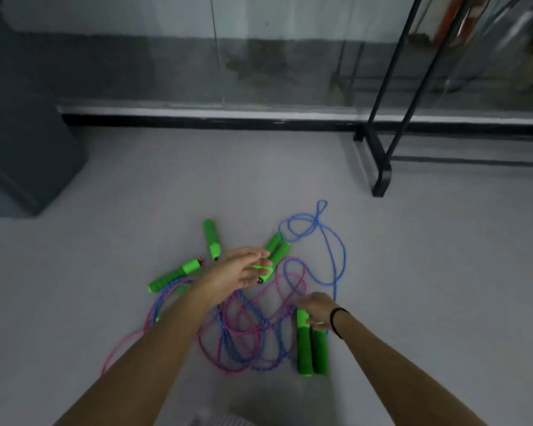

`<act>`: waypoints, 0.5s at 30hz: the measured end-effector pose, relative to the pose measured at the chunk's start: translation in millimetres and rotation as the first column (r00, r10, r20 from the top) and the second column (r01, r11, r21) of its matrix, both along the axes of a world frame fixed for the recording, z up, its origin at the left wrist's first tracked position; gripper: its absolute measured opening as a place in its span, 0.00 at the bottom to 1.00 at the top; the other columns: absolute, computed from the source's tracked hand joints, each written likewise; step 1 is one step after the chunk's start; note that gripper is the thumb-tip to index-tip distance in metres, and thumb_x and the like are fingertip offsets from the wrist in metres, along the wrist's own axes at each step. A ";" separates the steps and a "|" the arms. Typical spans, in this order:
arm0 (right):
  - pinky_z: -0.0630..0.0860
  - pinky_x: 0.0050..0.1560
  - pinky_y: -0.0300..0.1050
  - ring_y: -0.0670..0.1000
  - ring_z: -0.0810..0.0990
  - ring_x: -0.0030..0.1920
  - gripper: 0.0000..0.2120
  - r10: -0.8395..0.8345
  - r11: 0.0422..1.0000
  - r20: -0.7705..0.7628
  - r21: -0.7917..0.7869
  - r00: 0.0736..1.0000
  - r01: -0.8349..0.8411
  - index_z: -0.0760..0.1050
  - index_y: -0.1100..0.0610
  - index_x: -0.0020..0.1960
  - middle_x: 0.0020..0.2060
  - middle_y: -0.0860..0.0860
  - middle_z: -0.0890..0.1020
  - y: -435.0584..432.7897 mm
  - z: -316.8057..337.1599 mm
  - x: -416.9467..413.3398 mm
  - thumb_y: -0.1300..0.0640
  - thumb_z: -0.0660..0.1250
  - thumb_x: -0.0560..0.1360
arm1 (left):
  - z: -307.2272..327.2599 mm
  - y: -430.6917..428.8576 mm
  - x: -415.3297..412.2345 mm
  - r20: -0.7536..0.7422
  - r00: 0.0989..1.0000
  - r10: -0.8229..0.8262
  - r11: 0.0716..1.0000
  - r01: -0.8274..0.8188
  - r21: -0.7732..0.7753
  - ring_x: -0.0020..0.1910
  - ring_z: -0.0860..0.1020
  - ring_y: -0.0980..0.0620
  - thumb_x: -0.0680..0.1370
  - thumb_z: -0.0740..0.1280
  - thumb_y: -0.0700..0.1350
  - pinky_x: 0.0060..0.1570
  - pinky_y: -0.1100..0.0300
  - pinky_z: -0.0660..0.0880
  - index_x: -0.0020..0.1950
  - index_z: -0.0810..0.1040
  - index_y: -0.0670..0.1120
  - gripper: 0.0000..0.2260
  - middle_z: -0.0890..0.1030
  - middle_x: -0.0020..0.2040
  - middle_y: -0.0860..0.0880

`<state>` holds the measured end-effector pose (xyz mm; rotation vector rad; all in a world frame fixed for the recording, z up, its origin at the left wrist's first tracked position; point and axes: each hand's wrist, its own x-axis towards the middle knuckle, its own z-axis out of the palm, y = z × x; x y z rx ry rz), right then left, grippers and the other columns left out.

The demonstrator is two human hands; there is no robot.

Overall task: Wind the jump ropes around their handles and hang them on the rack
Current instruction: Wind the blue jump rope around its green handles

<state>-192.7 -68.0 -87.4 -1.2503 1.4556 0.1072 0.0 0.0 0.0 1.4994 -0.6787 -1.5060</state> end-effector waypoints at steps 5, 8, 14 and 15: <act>0.71 0.44 0.44 0.54 0.74 0.46 0.14 0.243 0.951 -0.326 -0.105 0.914 -0.290 0.70 0.59 0.49 0.45 0.55 0.75 3.2 -52.0 -9.9 0.48 0.65 0.73 | -40.4 6.5 15.6 -0.013 0.998 0.069 0.997 -0.069 -0.027 0.34 0.82 0.59 0.80 0.58 0.41 0.39 0.65 0.73 0.46 0.78 0.48 0.10 0.84 0.34 0.54; 0.70 0.57 0.47 0.59 0.71 0.60 0.26 0.301 0.914 -0.460 -0.112 0.835 -0.391 0.70 0.60 0.60 0.59 0.59 0.73 7.3 -74.9 -19.1 0.41 0.62 0.72 | -35.9 15.9 12.3 0.010 0.999 0.039 0.999 -0.039 -0.031 0.34 0.82 0.59 0.80 0.59 0.41 0.39 0.64 0.72 0.46 0.78 0.48 0.09 0.84 0.34 0.54; 0.70 0.61 0.53 0.63 0.67 0.64 0.42 0.204 0.940 -0.542 -0.123 0.815 -0.317 0.56 0.50 0.71 0.65 0.59 0.60 41.4 -121.1 -19.5 0.35 0.67 0.64 | -50.8 14.0 15.8 0.074 0.997 0.014 1.000 -0.013 -0.017 0.35 0.82 0.60 0.80 0.59 0.41 0.42 0.63 0.72 0.46 0.79 0.49 0.10 0.84 0.36 0.55; 0.70 0.61 0.54 0.63 0.67 0.64 0.42 0.189 0.934 -0.558 -0.153 0.808 -0.324 0.57 0.51 0.71 0.64 0.59 0.61 46.4 -125.9 -18.4 0.35 0.68 0.64 | -52.0 14.4 17.2 0.070 0.997 0.016 1.000 -0.015 -0.019 0.36 0.82 0.59 0.80 0.59 0.41 0.42 0.63 0.72 0.47 0.79 0.49 0.10 0.84 0.36 0.55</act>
